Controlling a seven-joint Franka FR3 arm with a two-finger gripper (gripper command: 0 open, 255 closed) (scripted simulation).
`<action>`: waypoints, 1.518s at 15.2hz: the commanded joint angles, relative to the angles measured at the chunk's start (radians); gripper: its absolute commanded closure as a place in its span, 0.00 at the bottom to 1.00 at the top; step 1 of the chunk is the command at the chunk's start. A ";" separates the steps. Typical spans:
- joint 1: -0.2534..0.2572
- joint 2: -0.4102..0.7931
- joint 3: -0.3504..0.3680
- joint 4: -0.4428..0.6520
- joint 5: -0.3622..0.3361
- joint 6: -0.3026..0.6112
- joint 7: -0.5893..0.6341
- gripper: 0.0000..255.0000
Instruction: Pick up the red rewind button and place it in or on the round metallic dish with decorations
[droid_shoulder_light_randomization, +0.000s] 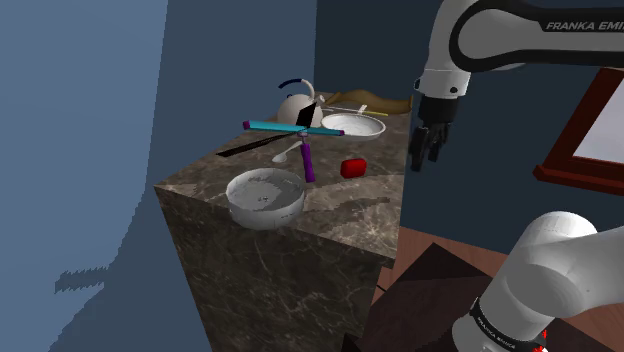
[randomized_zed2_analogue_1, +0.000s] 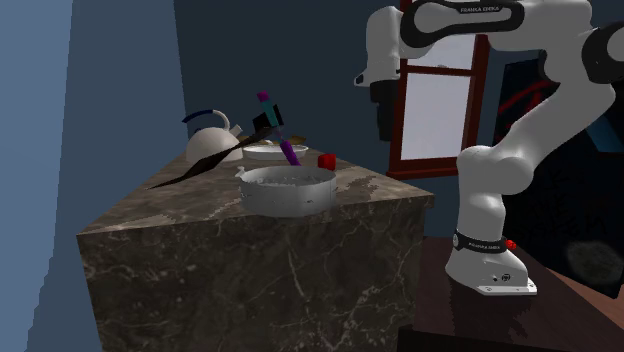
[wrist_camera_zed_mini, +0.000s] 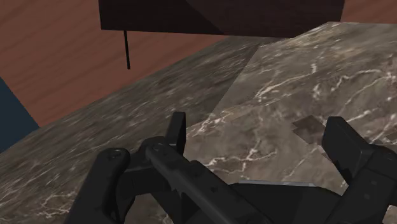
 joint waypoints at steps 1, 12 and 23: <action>0.000 0.000 0.000 0.000 0.000 0.000 0.000 0.00; -0.002 0.372 0.129 0.191 0.027 0.250 0.212 0.00; -0.004 0.485 0.158 0.175 0.014 0.396 0.270 0.00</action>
